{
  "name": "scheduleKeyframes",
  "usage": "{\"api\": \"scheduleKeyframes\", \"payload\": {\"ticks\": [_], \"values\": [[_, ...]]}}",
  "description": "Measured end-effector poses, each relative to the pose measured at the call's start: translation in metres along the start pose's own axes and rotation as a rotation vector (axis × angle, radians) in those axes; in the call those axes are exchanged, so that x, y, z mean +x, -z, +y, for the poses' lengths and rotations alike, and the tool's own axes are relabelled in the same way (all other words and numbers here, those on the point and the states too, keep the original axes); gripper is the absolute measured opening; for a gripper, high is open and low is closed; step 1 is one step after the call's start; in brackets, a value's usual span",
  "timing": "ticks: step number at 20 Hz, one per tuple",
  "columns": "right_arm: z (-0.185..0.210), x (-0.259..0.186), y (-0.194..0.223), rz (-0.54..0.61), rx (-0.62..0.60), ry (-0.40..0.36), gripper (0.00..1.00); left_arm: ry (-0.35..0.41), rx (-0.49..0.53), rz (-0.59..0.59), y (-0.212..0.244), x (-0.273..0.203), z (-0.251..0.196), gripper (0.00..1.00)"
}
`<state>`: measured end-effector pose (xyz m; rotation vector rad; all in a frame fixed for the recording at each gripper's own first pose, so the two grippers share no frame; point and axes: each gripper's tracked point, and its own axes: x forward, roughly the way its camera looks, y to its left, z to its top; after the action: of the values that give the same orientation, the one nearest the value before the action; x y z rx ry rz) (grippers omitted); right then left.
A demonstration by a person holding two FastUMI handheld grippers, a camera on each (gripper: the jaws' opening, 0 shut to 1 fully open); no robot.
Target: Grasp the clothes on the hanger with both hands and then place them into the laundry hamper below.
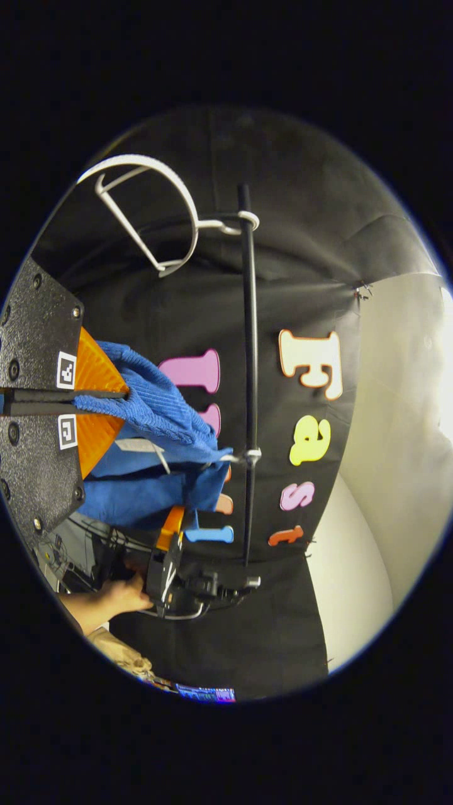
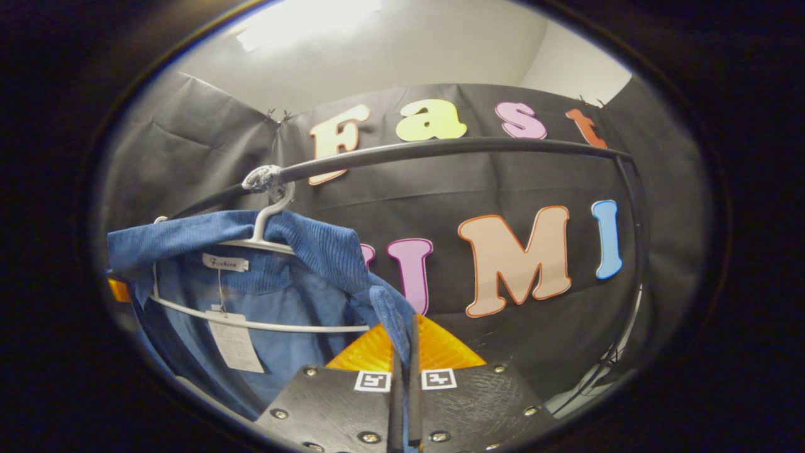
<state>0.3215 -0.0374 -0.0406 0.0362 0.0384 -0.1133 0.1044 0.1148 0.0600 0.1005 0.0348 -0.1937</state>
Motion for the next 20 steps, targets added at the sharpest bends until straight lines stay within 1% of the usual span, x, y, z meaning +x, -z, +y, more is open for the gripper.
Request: {"api": "scheduleKeyframes", "payload": {"ticks": [1,4,5,6,7,8,10,11,13,15,17,20], "values": [[0.001,0.002,-0.002,-0.008,-0.003,0.008,0.03,-0.036,0.02,0.001,-0.005,-0.001,0.009,0.0],[-0.001,0.013,-0.006,-0.03,-0.028,0.034,0.04,-0.103,0.09,-0.068,-0.035,-0.003,0.025,0.0],[-0.003,0.018,-0.007,-0.04,-0.033,0.043,0.04,-0.137,0.119,-0.09,-0.045,-0.003,0.034,0.0],[-0.006,0.024,-0.011,-0.055,-0.028,0.057,0.04,-0.185,0.152,-0.114,-0.054,0.0,0.049,0.02],[-0.007,0.027,-0.014,-0.072,-0.019,0.067,0.03,-0.222,0.176,-0.12,-0.059,0.004,0.059,0.0],[-0.008,0.03,-0.019,-0.09,-0.011,0.073,0.03,-0.238,0.199,-0.106,-0.058,0.008,0.063,0.02],[-0.01,0.036,-0.028,-0.125,-0.027,0.095,0.03,-0.282,0.237,-0.101,-0.06,0.015,0.069,0.01],[-0.013,0.041,-0.032,-0.141,-0.04,0.106,0.04,-0.29,0.248,-0.113,-0.063,0.02,0.07,0.0],[-0.017,0.053,-0.034,-0.156,-0.042,0.113,0.03,-0.292,0.232,-0.132,-0.065,0.034,0.071,0.01],[-0.024,0.065,-0.029,-0.15,-0.043,0.134,0.03,-0.27,0.198,-0.145,-0.065,0.042,0.067,0.01],[-0.032,0.08,-0.025,-0.151,-0.051,0.155,0.04,-0.253,0.186,-0.151,-0.064,0.05,0.063,0.01],[-0.043,0.104,-0.017,-0.146,-0.06,0.19,0.04,-0.234,0.169,-0.128,-0.053,0.066,0.059,0.0]]}}
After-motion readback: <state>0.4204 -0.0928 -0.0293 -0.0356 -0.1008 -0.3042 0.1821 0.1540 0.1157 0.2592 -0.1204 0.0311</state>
